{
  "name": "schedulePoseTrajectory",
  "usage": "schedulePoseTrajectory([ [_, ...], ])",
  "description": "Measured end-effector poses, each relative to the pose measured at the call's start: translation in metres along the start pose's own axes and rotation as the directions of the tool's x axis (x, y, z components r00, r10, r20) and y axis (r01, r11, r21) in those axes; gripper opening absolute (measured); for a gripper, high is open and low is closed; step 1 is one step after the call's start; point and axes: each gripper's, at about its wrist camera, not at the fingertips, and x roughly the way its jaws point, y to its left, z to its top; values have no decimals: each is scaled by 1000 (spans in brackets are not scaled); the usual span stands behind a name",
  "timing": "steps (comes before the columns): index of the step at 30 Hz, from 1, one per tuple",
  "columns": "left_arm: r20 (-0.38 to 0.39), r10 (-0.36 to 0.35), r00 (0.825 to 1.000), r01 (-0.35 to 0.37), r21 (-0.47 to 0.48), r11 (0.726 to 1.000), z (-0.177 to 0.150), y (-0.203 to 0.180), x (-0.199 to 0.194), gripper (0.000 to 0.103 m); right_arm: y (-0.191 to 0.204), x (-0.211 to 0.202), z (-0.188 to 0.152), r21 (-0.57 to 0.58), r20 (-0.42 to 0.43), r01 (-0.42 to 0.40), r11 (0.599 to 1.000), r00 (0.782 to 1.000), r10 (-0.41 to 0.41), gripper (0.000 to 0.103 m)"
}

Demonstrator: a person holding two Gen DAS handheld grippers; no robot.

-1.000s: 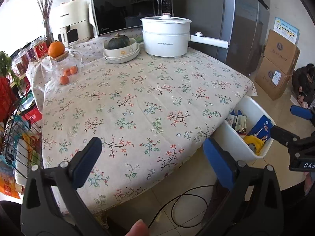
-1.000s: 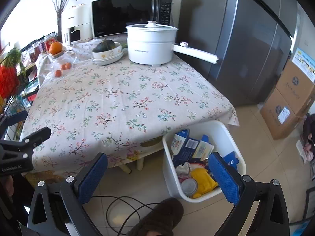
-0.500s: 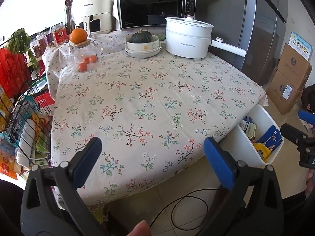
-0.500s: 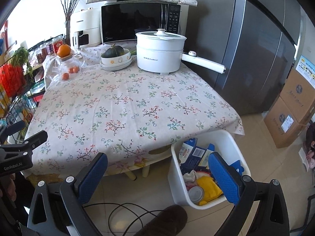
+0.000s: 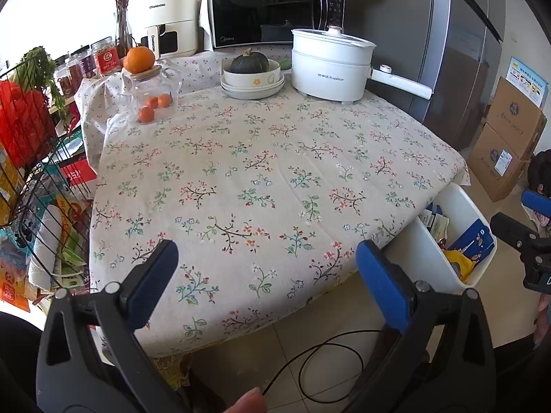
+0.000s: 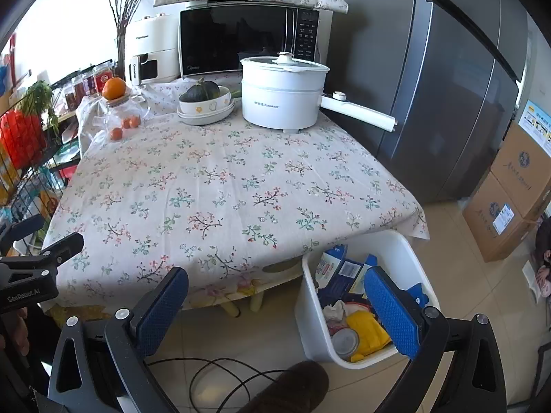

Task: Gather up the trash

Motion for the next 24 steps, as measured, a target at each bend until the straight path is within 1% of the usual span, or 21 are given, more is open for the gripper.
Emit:
schedulePoseTrajectory([
  [24,-13,-17,1000,17,5,1000,-1,-2,2,103,-1,0,0,14,5,19,1000,1000,-19,103],
])
